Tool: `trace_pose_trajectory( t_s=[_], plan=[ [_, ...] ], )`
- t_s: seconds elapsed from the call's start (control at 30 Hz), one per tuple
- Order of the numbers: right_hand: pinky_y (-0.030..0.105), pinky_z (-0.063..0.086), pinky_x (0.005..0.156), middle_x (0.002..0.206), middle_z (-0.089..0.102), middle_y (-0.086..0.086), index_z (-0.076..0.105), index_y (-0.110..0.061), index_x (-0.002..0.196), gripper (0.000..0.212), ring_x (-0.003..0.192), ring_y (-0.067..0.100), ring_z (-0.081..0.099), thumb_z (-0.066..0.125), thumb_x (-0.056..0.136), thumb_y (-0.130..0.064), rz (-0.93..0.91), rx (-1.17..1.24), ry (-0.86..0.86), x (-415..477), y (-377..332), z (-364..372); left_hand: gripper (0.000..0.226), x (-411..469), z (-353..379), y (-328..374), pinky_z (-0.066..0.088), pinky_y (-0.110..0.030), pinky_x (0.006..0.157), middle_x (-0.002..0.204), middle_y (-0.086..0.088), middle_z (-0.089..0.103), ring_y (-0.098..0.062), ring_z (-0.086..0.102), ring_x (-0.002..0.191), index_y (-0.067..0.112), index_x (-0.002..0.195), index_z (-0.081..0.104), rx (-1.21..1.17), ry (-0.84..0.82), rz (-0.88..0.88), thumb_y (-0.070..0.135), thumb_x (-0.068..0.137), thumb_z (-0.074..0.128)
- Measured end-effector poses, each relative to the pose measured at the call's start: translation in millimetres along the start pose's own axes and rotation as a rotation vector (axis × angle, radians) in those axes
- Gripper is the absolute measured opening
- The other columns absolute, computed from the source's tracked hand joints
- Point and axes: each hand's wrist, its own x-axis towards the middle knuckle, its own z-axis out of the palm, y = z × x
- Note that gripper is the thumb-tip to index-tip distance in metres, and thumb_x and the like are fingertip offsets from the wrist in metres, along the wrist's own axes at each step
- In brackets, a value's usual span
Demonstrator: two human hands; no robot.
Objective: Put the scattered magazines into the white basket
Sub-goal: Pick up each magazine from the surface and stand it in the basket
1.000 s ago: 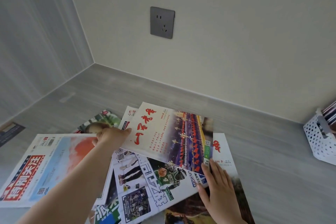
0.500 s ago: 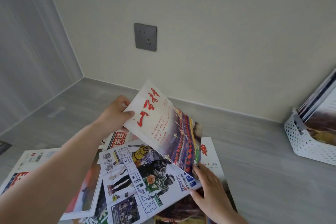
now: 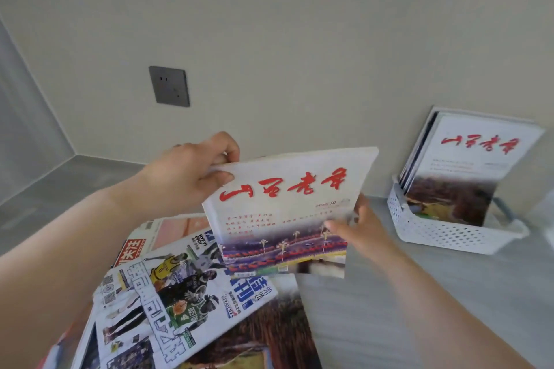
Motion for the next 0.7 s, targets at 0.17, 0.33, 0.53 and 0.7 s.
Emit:
trace_pose_trajectory(
  t_s=[0.17, 0.33, 0.53, 0.7],
  plan=[
    [0.011, 0.042, 0.064, 0.107, 0.062, -0.006, 0.061, -0.017, 0.112, 0.028, 0.091, 0.011, 0.056, 0.059, 0.084, -0.019, 0.030, -0.127, -0.057, -10, 2, -55, 0.032, 29, 25, 37, 0.046, -0.021, 0.064, 0.076, 0.018, 0.059, -0.014, 0.060, 0.076, 0.035, 0.070, 0.040, -0.177, 0.092, 0.032, 0.011, 0.084, 0.056],
    [0.006, 0.042, 0.062, 0.106, 0.064, 0.003, 0.061, -0.010, 0.112, 0.028, 0.080, 0.007, 0.059, 0.055, 0.087, -0.020, 0.006, -0.082, 0.256, -15, 24, -97, 0.031, 72, 63, 67, 0.047, -0.011, 0.058, 0.060, 0.019, 0.066, 0.001, 0.062, 0.060, 0.035, 0.070, 0.051, -0.510, 0.213, -0.046, 0.009, 0.076, 0.065],
    [-0.002, 0.037, 0.043, 0.085, 0.060, -0.006, 0.060, -0.017, 0.100, 0.015, 0.068, -0.005, 0.052, 0.053, 0.088, -0.019, 0.004, 0.158, 0.536, -4, 46, -155, 0.026, 121, 136, 99, 0.054, -0.013, 0.054, 0.079, 0.001, 0.063, -0.009, 0.064, 0.064, 0.004, 0.105, 0.056, -0.912, 0.072, -0.235, -0.001, 0.080, 0.059],
    [0.003, 0.040, 0.044, 0.083, 0.064, -0.005, 0.058, -0.021, 0.093, 0.008, 0.061, -0.002, 0.059, 0.053, 0.088, -0.020, -0.076, 0.158, 0.707, 20, 44, -214, 0.025, 169, 174, 149, 0.051, -0.013, 0.056, 0.078, -0.003, 0.062, -0.017, 0.058, 0.072, -0.003, 0.103, 0.061, -0.756, 0.103, -0.151, 0.000, 0.079, 0.061]
  ],
)
